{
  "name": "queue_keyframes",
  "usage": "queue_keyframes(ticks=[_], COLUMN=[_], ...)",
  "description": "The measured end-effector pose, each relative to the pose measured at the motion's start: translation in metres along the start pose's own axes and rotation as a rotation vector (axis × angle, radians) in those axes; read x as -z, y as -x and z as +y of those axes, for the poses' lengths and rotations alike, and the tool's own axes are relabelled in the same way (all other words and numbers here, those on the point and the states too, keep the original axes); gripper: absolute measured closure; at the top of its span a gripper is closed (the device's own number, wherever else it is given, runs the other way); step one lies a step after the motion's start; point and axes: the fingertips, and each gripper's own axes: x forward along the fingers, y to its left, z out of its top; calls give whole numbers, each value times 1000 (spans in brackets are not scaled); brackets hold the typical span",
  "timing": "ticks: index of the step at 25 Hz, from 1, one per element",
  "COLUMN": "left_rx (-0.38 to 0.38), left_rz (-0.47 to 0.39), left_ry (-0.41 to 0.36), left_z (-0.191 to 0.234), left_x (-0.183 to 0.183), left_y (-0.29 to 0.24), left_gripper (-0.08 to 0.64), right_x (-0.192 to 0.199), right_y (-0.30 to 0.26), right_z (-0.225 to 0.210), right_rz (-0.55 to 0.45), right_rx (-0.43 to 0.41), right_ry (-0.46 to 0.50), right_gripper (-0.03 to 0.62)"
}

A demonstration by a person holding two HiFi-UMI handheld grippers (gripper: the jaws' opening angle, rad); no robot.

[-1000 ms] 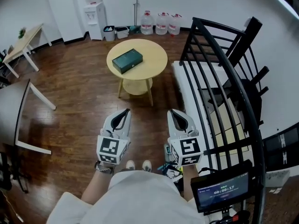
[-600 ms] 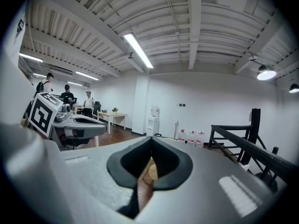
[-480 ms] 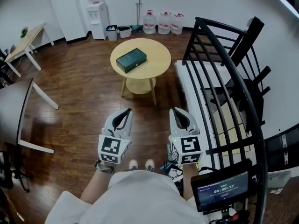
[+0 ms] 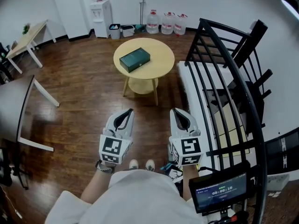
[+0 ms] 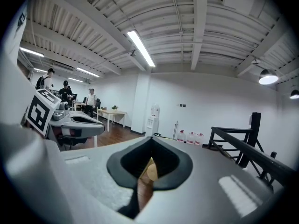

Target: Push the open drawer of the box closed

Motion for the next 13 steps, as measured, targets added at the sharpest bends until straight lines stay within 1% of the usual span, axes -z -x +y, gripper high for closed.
queue_keyframes(ticks=[7, 13], left_rx=[-16, -5], left_rz=[3, -18], left_ry=[-1, -6], left_z=[12, 18], left_x=[-1, -4], left_y=[1, 1], left_gripper=[554, 554], right_x=[-3, -12], right_y=[-9, -15], right_z=[5, 9], right_rz=[-3, -5], right_rx=[-3, -4], right_ry=[4, 1], right_gripper=[589, 589])
